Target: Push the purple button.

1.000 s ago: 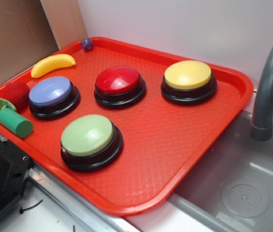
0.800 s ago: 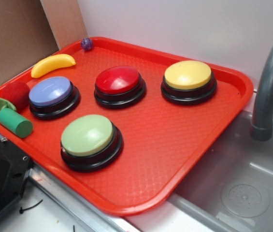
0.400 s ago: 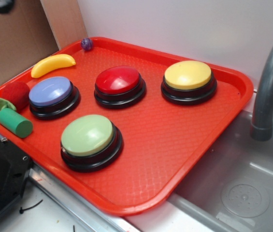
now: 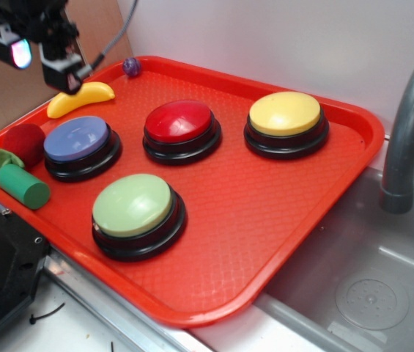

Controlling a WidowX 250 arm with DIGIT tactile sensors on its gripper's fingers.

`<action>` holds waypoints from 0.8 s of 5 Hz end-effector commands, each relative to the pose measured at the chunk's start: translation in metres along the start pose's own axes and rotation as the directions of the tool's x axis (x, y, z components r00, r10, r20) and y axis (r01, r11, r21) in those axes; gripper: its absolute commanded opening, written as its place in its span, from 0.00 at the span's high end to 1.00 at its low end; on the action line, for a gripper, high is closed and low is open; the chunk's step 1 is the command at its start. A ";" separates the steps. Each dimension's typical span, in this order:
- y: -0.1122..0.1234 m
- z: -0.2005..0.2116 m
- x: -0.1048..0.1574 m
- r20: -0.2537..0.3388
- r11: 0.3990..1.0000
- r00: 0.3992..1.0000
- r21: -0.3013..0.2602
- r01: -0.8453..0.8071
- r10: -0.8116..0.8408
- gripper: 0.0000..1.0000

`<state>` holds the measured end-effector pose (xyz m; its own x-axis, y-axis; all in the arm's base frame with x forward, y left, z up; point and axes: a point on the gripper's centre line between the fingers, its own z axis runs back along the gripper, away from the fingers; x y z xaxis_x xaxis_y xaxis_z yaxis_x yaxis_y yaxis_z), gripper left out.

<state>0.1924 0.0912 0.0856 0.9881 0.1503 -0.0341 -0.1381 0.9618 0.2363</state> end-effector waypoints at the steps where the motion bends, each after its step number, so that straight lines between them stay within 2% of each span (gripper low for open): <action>1: -0.026 -0.045 -0.007 0.130 0.963 0.960 -0.083 0.258 -0.246 0.00; 2: -0.036 -0.059 -0.006 0.086 0.953 0.956 -0.093 0.287 -0.280 0.00; 3: -0.038 -0.050 -0.002 0.055 0.952 0.956 -0.098 0.291 -0.287 0.00; 4: -0.035 -0.011 0.005 0.037 0.959 0.965 -0.104 0.264 -0.261 0.00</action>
<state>0.1881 0.0591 0.0540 0.9889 -0.1056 -0.1045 0.1158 0.9885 0.0967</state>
